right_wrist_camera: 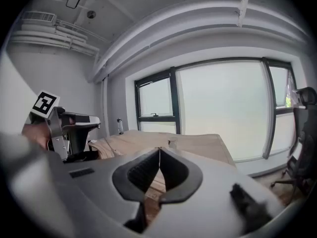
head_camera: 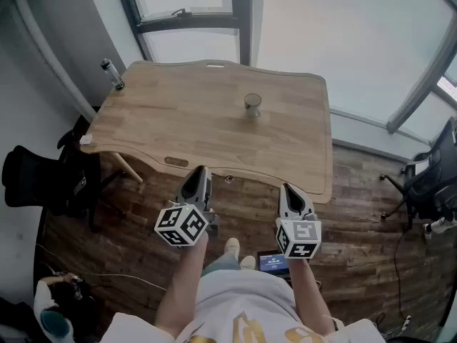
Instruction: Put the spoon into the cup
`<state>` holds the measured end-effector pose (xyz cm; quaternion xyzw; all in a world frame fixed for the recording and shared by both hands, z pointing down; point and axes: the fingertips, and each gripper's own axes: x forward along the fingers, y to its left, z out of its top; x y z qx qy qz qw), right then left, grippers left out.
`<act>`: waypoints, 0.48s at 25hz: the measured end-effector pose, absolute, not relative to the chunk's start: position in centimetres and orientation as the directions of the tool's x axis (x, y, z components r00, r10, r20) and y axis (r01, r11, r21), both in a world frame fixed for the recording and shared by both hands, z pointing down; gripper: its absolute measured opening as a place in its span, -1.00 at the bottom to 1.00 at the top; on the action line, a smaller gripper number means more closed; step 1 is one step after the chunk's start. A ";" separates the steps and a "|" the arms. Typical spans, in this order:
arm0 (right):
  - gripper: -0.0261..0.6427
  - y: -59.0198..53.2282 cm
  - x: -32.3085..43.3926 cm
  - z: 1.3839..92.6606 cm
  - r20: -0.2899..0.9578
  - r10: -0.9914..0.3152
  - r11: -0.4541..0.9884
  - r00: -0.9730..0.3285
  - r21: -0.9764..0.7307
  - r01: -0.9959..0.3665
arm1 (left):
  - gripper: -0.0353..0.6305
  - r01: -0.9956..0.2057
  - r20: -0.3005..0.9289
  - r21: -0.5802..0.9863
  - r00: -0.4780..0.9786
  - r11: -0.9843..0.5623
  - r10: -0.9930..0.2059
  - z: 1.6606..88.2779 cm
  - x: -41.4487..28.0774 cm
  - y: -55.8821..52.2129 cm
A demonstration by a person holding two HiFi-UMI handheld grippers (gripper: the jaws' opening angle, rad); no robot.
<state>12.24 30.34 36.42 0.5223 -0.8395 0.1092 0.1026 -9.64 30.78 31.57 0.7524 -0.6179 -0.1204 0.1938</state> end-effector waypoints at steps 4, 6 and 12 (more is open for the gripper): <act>-0.83 30.5 12.0 36.4 0.286 -0.851 0.439 -0.440 -0.072 -0.896 | -0.74 -0.896 0.060 0.405 0.224 -0.181 -0.973 31.3 -9.2 30.8; -0.83 30.6 11.9 36.3 0.286 -0.850 0.441 -0.442 -0.072 -0.895 | -0.74 -0.896 0.064 0.405 0.227 -0.183 -0.972 31.3 -9.1 30.9; -0.83 30.7 11.6 36.5 0.291 -0.846 0.448 -0.447 -0.069 -0.891 | -0.74 -0.899 0.065 0.395 0.231 -0.188 -0.971 31.3 -9.3 31.0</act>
